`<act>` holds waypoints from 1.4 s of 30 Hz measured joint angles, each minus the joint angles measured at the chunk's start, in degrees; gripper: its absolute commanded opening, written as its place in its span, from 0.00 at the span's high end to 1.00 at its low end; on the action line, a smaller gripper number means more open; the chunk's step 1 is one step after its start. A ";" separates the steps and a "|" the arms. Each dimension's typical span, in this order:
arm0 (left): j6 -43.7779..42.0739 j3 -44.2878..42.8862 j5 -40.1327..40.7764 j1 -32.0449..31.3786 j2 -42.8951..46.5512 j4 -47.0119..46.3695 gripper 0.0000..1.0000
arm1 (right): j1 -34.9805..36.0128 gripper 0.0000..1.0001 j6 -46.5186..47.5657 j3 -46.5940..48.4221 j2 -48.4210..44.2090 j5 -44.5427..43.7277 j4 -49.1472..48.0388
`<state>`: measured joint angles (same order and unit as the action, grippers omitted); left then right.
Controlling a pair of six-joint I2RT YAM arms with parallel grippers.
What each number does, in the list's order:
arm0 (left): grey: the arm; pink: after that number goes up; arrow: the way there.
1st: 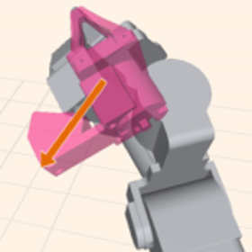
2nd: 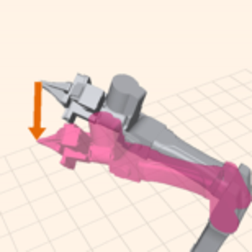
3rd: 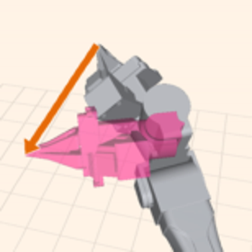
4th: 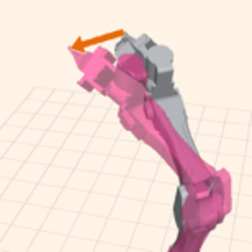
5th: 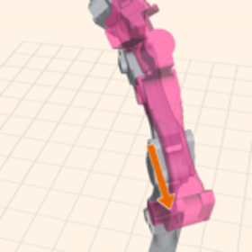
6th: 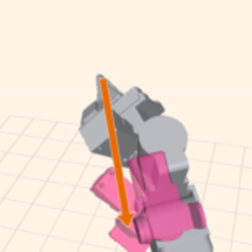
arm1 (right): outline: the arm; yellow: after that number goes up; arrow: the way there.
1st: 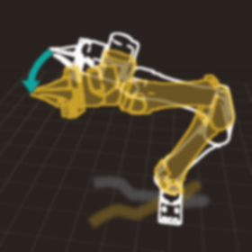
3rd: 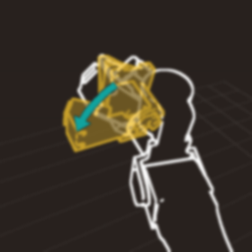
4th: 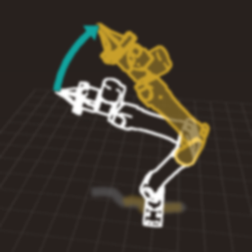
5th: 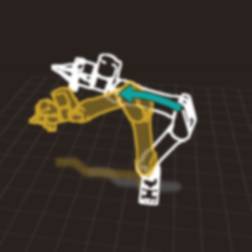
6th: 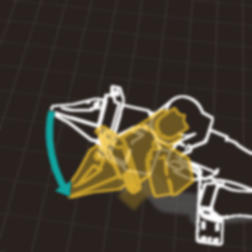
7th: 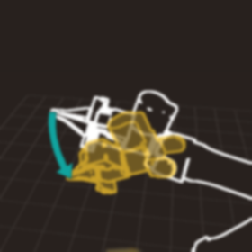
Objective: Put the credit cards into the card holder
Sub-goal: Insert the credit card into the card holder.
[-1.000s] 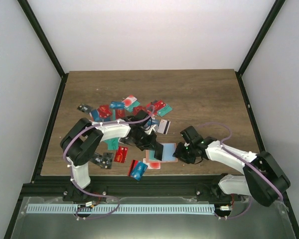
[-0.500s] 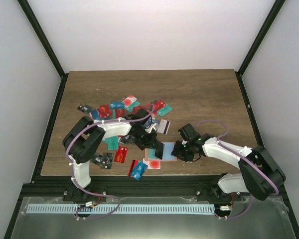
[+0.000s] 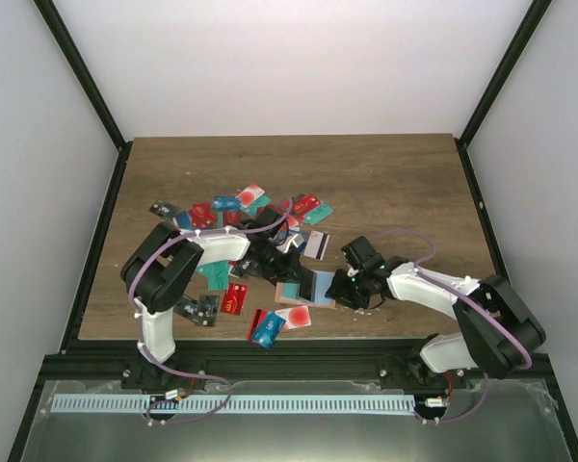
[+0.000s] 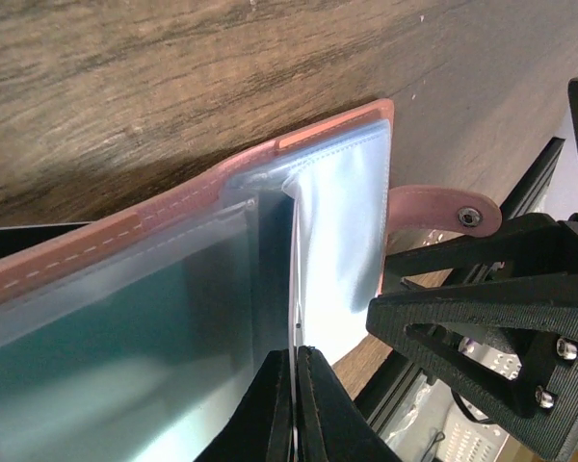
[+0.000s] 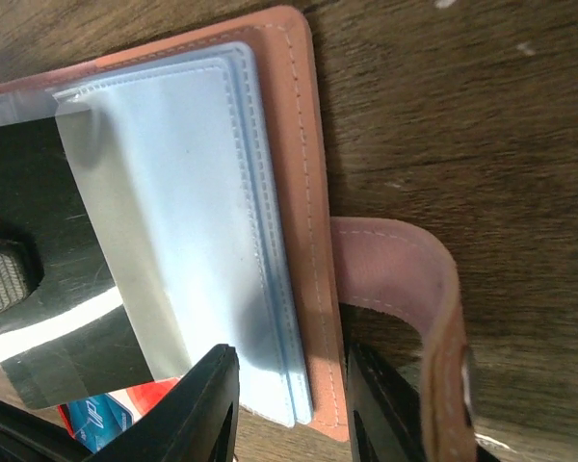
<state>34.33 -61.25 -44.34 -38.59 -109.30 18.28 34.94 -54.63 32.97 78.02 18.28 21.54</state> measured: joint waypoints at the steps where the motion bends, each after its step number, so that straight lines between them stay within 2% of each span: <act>1: 0.00 0.00 -0.15 0.04 -0.20 -0.31 0.96 | 0.00 0.66 0.00 0.02 0.13 0.13 -0.24; 15: 1.11 0.63 -3.80 0.13 -3.02 -5.51 0.96 | -0.11 0.66 0.50 0.31 0.48 0.39 -0.15; 26: 4.20 0.63 -3.30 -1.77 -3.82 -9.05 0.95 | -0.11 0.66 1.70 1.14 1.09 0.48 0.66; 33: 4.87 0.46 -2.60 -2.27 -4.90 -9.57 0.81 | -0.15 0.64 2.54 1.16 1.07 0.66 0.66; 42: 3.91 -2.40 0.61 -3.48 -3.87 -3.02 0.63 | -0.26 0.63 3.19 1.16 0.09 0.11 0.50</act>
<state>38.24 -63.66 -43.72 -42.06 -113.16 15.27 34.68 -51.44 34.13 78.11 18.39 22.04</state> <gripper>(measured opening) 0.313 0.369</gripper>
